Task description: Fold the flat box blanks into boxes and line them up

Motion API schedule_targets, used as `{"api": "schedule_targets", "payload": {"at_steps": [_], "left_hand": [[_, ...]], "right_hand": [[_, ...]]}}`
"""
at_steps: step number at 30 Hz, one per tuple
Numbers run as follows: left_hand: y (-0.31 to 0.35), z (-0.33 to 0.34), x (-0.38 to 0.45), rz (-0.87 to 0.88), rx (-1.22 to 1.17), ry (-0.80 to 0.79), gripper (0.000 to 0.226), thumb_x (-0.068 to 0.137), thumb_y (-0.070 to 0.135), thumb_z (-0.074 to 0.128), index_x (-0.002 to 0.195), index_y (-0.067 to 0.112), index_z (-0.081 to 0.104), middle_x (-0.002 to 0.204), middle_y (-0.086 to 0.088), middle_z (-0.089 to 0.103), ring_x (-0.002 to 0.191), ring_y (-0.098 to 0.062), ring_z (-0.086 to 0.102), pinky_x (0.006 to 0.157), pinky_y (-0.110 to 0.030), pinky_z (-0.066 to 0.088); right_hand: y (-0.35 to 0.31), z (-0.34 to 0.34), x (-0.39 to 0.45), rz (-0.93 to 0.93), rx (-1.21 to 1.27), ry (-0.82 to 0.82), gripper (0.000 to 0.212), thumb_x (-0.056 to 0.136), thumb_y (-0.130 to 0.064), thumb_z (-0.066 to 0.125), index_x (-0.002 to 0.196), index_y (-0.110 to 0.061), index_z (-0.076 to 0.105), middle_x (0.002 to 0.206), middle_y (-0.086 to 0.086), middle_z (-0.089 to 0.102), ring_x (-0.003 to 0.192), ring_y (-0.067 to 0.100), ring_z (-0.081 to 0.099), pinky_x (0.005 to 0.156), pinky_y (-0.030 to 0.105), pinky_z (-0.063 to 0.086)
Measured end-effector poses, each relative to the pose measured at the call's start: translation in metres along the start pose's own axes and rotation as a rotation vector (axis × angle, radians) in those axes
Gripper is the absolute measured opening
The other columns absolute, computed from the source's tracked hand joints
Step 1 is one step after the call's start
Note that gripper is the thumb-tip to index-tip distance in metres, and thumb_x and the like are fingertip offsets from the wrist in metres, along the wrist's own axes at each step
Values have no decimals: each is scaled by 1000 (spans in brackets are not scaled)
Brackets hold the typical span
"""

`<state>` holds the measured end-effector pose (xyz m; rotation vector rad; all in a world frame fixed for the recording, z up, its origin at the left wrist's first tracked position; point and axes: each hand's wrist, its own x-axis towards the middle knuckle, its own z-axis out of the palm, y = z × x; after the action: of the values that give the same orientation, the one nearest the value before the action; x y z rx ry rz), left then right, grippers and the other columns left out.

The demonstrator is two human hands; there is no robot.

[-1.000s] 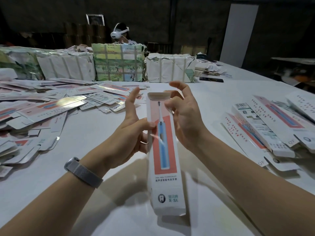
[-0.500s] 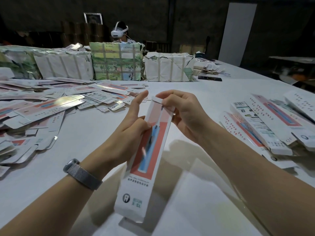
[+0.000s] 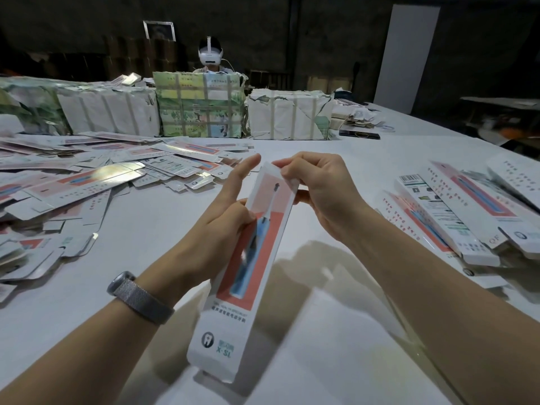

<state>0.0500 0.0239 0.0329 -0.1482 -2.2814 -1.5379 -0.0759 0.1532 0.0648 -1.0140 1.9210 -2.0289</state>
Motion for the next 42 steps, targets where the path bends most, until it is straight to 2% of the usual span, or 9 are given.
{"api": "schedule_targets", "payload": {"at_steps": [2, 6, 11, 18, 22, 25, 31, 37, 42], "left_hand": [[-2, -2, 0, -1, 12, -11, 71, 83, 31, 39, 147, 60, 26, 108, 7, 71, 79, -14, 69, 69, -21, 54], [-2, -3, 0, 0, 16, -41, 71, 81, 30, 41, 143, 63, 30, 114, 24, 68, 93, -19, 70, 73, -23, 56], [3, -1, -1, -21, -33, -49, 73, 77, 25, 44, 140, 61, 38, 110, 43, 61, 98, -13, 70, 68, -22, 57], [7, 2, -2, -90, -86, -43, 85, 76, 42, 82, 137, 72, 31, 101, 7, 76, 75, -20, 75, 63, -26, 59], [7, 1, -3, -102, -108, -64, 82, 82, 41, 75, 142, 69, 25, 101, 7, 76, 75, -20, 75, 63, -25, 59], [7, 1, -2, -93, -102, -59, 75, 84, 38, 73, 139, 66, 32, 101, 3, 76, 76, -22, 75, 66, -26, 59], [5, -1, -1, -82, -153, -48, 62, 89, 27, 74, 132, 54, 40, 94, 2, 76, 70, -16, 72, 62, -25, 58], [5, 2, 0, -56, -215, -15, 56, 89, 19, 72, 126, 44, 39, 94, -4, 74, 70, -20, 71, 64, -29, 59], [6, 6, 0, -24, -300, 19, 44, 87, 20, 63, 118, 40, 40, 92, -10, 72, 72, -25, 66, 65, -34, 58]], "right_hand": [[-1, -3, 0, 29, -5, -20, 21, 78, -8, 56, 77, 12, 63, 76, -6, 71, 64, 17, 56, 54, 30, 43], [-7, -9, -1, 43, -41, -87, 16, 75, -8, 54, 60, -4, 59, 74, 0, 70, 60, 17, 54, 50, 29, 45], [-11, -14, -2, 31, -49, -124, 22, 85, 4, 55, 70, -5, 68, 60, 5, 63, 57, 15, 57, 44, 24, 44], [-10, -20, 0, 21, -10, -201, 26, 87, 5, 56, 75, -9, 74, 72, 11, 68, 69, 23, 61, 47, 27, 49], [-10, -22, 1, 28, -25, -243, 20, 87, 3, 57, 79, -3, 73, 73, 6, 70, 74, 24, 62, 48, 28, 50], [-11, -23, 1, 15, -77, -258, 17, 88, 5, 54, 83, 5, 70, 73, -2, 72, 71, 21, 64, 50, 30, 53], [-14, -22, -2, 9, -25, -305, 23, 82, -4, 51, 78, -7, 74, 76, -1, 71, 77, 19, 64, 55, 32, 55], [-13, -19, -3, -33, -19, -318, 22, 89, 6, 58, 88, -8, 75, 80, -2, 70, 81, 19, 66, 59, 30, 54], [-16, -13, -5, -48, 14, -325, 18, 80, -8, 59, 84, -13, 76, 82, -6, 71, 81, 16, 66, 58, 29, 54]]}}
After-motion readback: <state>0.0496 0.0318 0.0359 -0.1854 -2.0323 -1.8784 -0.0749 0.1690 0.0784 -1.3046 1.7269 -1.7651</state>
